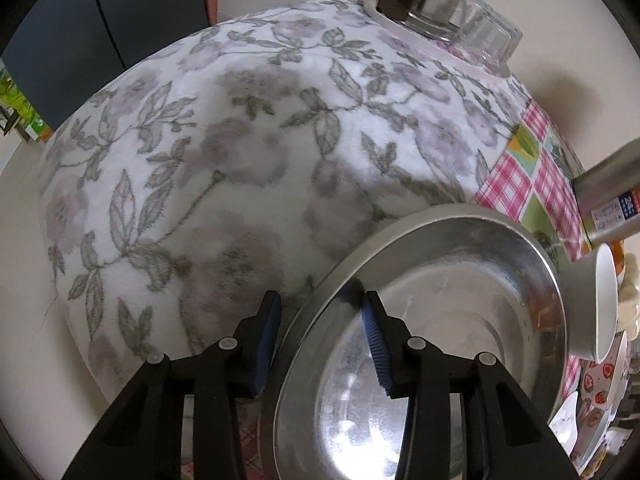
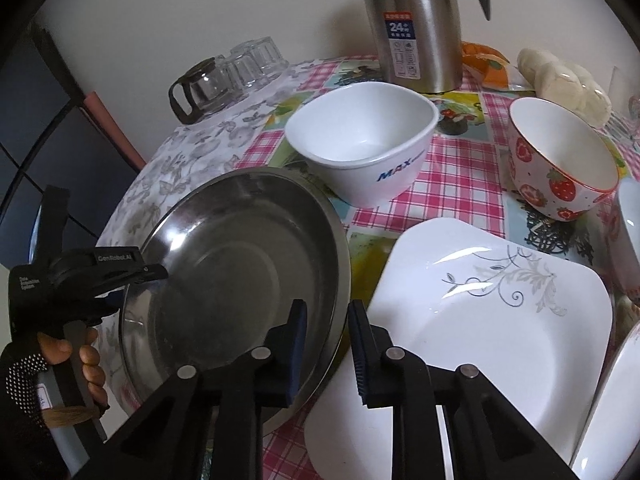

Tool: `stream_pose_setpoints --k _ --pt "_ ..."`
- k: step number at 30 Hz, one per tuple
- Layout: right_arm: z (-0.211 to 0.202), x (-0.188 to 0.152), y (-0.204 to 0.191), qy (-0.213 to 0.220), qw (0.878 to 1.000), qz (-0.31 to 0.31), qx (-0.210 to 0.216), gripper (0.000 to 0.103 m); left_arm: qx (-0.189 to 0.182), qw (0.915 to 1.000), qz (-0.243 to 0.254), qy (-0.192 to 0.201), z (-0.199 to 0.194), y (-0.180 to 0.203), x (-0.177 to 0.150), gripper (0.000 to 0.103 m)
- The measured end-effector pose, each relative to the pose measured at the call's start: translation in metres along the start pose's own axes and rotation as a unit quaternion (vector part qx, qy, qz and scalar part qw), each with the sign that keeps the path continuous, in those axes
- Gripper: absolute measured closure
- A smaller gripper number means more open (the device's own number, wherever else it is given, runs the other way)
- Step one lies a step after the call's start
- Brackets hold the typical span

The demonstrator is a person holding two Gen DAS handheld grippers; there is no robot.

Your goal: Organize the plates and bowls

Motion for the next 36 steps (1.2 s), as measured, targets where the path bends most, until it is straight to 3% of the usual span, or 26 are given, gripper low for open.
stream_pose_setpoints --k 6,23,36 --pt "0.012 -0.009 -0.005 -0.019 1.000 -0.001 0.013 0.087 -0.007 0.9994 -0.034 0.003 0.001 -0.021 0.006 0.061" --pt "0.002 -0.001 -0.018 -0.004 0.999 -0.037 0.005 0.087 -0.012 0.9994 -0.020 0.026 -0.021 -0.017 0.014 0.066" --pt "-0.039 0.024 -0.026 0.054 0.997 -0.050 0.017 0.086 -0.044 0.9954 -0.014 0.084 -0.071 -0.002 0.032 0.067"
Point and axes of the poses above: each gripper's, at about its wrist camera, not at the fingertips, and z roughly the way its jaws point, y to its right, x to its top, the point moved 6 cm from there along z, roughly the way its jaws point, and after that the axes turned 12 degrees about y, right-handed, at the moved point
